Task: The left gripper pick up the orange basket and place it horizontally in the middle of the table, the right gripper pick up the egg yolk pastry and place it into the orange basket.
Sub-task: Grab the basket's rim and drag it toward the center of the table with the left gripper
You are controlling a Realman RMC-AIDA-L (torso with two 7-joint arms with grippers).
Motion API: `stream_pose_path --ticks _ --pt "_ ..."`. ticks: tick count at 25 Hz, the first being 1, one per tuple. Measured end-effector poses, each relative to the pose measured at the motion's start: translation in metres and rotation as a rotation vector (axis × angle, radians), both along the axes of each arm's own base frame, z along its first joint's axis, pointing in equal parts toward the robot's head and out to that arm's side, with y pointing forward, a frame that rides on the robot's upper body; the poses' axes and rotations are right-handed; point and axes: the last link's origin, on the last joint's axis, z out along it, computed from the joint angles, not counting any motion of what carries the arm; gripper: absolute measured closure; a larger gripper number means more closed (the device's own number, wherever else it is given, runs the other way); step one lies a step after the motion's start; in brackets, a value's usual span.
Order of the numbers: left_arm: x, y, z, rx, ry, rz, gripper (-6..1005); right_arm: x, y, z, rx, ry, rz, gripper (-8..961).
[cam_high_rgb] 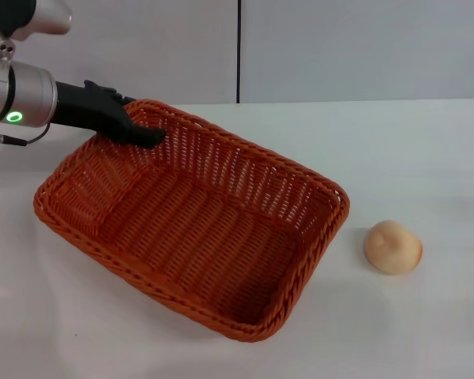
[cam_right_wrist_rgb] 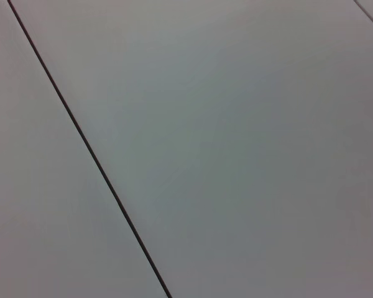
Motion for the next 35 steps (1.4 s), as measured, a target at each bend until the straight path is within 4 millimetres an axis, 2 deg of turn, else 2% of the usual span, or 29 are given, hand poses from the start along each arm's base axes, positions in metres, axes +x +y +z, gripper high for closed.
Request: stream_pose_path --ticks 10,15,20,28,35 --pt "-0.001 0.002 -0.010 0.008 -0.022 0.038 254 0.001 0.002 -0.001 -0.008 0.003 -0.006 365" --pt "-0.001 0.002 -0.010 0.009 -0.024 0.042 394 0.003 0.002 -0.003 -0.019 0.007 -0.019 365" --pt "0.000 0.002 -0.010 0.012 -0.025 0.046 478 0.003 0.002 -0.003 -0.024 0.010 -0.024 365" --pt "-0.001 0.003 -0.008 0.023 -0.036 0.075 563 0.003 0.002 -0.004 -0.024 0.011 -0.024 364" --pt "-0.001 0.005 0.004 0.074 -0.075 0.163 635 0.003 0.002 -0.004 -0.025 0.013 -0.026 364"
